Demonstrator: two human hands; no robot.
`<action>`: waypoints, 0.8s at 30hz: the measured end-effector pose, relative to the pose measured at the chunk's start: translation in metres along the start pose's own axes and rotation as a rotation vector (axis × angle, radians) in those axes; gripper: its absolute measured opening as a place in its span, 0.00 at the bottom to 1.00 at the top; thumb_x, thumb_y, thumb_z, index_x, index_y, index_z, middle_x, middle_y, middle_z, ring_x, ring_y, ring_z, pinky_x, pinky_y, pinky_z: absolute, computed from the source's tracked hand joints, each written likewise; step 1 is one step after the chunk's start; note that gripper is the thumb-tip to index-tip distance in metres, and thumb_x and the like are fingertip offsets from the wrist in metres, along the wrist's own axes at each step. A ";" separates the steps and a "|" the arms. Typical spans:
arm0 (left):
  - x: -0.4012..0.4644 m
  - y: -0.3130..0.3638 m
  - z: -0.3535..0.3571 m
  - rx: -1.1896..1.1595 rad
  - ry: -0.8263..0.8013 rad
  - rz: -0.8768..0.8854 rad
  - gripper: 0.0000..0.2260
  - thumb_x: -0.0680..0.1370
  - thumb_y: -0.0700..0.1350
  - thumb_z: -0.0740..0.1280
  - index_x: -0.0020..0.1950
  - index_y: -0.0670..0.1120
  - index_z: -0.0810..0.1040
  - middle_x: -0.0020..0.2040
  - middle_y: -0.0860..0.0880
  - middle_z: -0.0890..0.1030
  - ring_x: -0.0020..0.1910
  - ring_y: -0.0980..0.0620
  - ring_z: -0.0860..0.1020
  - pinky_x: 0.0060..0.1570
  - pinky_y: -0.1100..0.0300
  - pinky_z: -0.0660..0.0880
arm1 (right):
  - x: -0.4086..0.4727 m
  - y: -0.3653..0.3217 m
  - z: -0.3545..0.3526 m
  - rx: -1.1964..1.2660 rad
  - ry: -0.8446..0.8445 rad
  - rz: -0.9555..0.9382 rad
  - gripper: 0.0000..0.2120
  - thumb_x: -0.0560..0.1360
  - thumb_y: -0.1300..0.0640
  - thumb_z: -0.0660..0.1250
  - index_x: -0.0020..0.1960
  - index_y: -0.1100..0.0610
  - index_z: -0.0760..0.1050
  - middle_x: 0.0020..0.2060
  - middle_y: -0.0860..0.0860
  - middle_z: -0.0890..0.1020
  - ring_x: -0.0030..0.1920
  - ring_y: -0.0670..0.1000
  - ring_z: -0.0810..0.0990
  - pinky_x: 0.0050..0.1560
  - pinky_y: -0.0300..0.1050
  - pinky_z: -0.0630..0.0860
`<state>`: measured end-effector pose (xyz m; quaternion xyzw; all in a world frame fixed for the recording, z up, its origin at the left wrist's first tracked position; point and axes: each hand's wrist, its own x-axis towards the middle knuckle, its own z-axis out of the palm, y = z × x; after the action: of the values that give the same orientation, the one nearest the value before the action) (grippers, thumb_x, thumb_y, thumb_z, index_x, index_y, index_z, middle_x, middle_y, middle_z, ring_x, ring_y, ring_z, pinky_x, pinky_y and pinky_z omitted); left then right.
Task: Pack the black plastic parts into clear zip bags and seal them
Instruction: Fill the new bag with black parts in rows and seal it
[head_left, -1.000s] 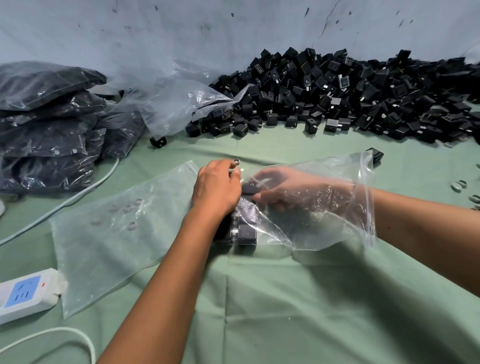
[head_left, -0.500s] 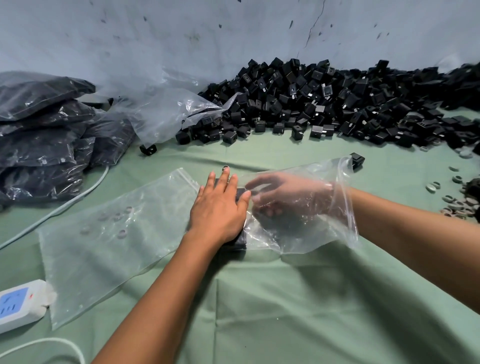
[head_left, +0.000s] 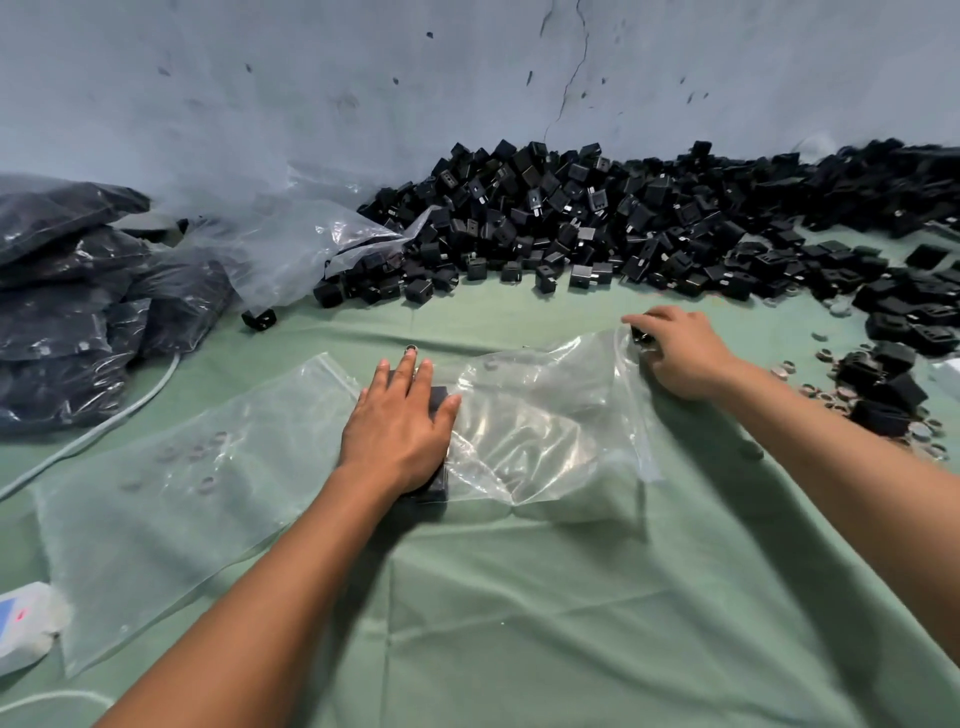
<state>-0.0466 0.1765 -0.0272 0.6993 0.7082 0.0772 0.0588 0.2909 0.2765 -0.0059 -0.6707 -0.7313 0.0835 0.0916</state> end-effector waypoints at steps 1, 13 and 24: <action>0.000 0.000 0.000 -0.003 -0.004 -0.001 0.35 0.81 0.68 0.41 0.84 0.52 0.48 0.84 0.53 0.45 0.83 0.49 0.44 0.81 0.46 0.49 | -0.001 0.001 0.005 0.038 -0.009 -0.025 0.25 0.80 0.63 0.66 0.75 0.49 0.71 0.72 0.57 0.72 0.70 0.63 0.68 0.73 0.57 0.67; 0.000 -0.001 0.000 0.004 -0.017 -0.011 0.34 0.82 0.67 0.43 0.85 0.51 0.49 0.85 0.52 0.46 0.83 0.48 0.45 0.81 0.47 0.49 | -0.065 -0.019 -0.034 0.774 -0.451 -0.114 0.16 0.87 0.52 0.59 0.51 0.55 0.84 0.39 0.53 0.86 0.34 0.50 0.78 0.34 0.41 0.76; -0.014 0.057 -0.037 0.008 0.256 -0.010 0.29 0.83 0.64 0.48 0.62 0.44 0.77 0.63 0.41 0.77 0.64 0.42 0.74 0.59 0.48 0.72 | -0.061 -0.076 -0.005 0.890 -0.700 -0.196 0.09 0.77 0.68 0.72 0.53 0.57 0.84 0.49 0.54 0.88 0.50 0.49 0.87 0.52 0.50 0.83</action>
<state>0.0025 0.1617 0.0193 0.6803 0.7138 0.1630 -0.0344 0.2237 0.2089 0.0159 -0.4287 -0.6713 0.5916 0.1249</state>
